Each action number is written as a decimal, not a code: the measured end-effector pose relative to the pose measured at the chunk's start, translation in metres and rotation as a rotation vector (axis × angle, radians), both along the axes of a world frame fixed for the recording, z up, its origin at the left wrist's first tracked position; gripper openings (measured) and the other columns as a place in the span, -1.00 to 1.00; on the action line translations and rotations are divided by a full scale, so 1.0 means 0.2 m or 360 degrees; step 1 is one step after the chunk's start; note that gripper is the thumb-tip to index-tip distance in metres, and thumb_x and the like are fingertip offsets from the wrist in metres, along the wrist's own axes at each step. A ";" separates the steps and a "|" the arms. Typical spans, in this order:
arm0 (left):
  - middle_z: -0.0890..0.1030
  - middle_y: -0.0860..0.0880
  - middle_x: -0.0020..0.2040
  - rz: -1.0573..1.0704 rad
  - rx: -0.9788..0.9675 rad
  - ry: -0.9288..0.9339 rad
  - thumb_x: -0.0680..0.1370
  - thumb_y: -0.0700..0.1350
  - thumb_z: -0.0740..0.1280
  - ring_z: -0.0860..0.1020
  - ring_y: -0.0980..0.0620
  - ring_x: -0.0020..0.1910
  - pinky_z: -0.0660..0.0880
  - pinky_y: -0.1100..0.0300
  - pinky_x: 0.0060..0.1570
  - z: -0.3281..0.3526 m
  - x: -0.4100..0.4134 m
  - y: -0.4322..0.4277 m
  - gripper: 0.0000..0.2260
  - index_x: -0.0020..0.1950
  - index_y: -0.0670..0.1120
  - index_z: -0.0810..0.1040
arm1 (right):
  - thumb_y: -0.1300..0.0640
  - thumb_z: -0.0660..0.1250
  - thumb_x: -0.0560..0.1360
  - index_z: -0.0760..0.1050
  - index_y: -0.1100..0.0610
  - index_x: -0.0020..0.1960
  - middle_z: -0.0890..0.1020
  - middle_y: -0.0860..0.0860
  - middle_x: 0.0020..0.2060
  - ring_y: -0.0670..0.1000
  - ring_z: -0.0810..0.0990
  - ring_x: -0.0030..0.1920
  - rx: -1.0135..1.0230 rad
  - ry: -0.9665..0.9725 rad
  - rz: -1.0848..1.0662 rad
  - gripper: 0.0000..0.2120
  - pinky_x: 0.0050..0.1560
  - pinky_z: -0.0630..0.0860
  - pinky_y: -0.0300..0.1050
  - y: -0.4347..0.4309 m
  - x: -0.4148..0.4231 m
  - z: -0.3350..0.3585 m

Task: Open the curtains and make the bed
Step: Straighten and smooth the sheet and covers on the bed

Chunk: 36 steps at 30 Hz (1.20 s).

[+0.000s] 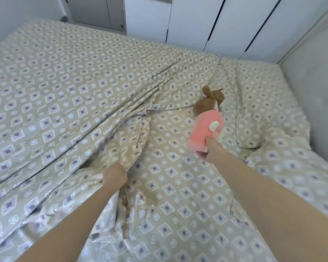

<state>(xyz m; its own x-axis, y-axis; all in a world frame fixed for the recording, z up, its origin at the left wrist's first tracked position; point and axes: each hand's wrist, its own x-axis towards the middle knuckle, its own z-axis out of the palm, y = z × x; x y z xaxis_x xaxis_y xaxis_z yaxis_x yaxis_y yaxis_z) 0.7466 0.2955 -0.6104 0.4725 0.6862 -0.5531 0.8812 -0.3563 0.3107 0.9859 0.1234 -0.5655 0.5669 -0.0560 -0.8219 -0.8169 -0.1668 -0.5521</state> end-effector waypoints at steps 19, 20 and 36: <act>0.37 0.03 -0.62 -0.0017 -0.0574 -0.0547 0.46 -0.42 0.08 0.28 0.06 -0.52 0.20 0.32 -0.58 0.90 -0.26 -0.40 -0.70 -0.43 -0.16 0.32 | 0.33 0.29 0.49 0.43 0.03 0.35 0.38 0.02 0.38 0.04 0.35 0.40 -0.0021 -0.0137 0.1629 -0.53 0.27 0.40 -0.09 -0.44 -0.85 0.59; 0.35 -0.01 -0.58 -0.0025 -0.0587 -0.0550 0.45 -0.43 0.08 0.28 0.06 -0.53 0.18 0.34 -0.62 0.94 -0.28 -0.41 -0.72 -0.41 -0.16 0.31 | 0.33 0.32 0.47 0.41 0.01 0.37 0.36 0.01 0.40 0.04 0.32 0.42 -0.0033 -0.0131 0.1751 -0.50 0.27 0.39 -0.10 -0.44 -0.92 0.60; 0.38 -0.08 -0.38 -0.0005 -0.0923 -0.0878 0.50 -0.39 0.12 0.32 0.06 -0.45 0.24 0.24 -0.45 1.41 -0.71 -0.72 -0.80 -0.24 -0.15 0.40 | -0.09 0.50 0.29 0.35 0.07 0.34 0.45 -0.03 0.18 0.02 0.46 0.23 0.0013 -0.0878 0.2052 -0.30 0.19 0.45 -0.12 -0.46 -1.63 0.69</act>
